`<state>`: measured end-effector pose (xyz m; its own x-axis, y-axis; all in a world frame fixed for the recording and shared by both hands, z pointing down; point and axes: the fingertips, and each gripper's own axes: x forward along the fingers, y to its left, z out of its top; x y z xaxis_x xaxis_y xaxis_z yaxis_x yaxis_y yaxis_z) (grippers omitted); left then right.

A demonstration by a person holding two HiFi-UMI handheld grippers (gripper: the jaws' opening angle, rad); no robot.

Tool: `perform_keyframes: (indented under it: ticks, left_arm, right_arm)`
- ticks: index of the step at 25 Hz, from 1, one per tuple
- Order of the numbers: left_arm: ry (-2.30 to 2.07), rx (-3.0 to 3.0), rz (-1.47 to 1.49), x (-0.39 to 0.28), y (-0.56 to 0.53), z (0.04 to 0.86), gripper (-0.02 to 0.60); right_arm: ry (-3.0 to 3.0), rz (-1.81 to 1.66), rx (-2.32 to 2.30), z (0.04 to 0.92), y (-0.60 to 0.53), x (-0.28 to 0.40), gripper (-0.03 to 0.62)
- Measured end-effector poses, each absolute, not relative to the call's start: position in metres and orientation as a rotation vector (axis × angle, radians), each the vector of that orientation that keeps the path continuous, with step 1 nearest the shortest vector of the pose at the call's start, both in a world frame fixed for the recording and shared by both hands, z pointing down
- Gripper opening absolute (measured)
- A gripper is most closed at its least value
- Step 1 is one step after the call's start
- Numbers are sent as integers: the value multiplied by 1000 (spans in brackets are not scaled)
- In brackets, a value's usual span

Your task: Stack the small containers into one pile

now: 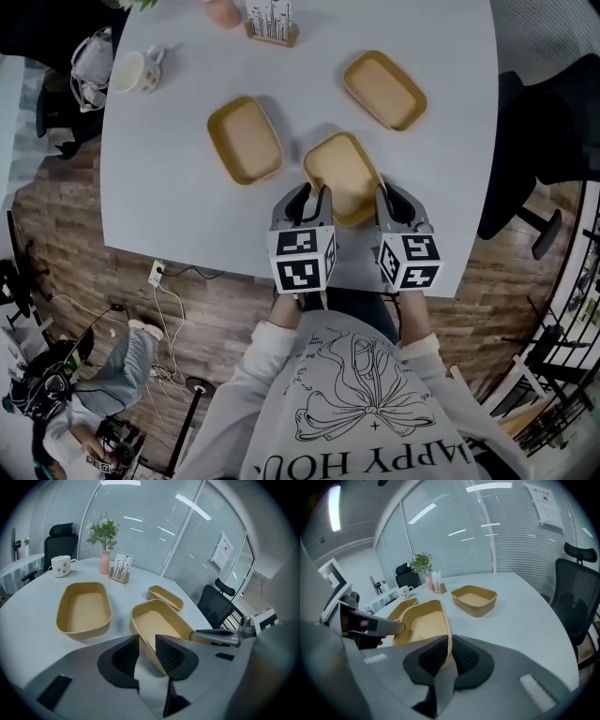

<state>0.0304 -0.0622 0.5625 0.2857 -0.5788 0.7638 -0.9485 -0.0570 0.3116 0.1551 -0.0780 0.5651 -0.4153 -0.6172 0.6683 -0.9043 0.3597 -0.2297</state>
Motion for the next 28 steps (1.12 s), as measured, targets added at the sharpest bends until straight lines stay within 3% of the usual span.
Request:
perform_keyframes:
  ticks: [28]
  left_arm:
    - [-1760, 1724, 402, -78, -74, 456, 92]
  right_arm:
    - [-2492, 648, 1146, 461, -98, 45, 48]
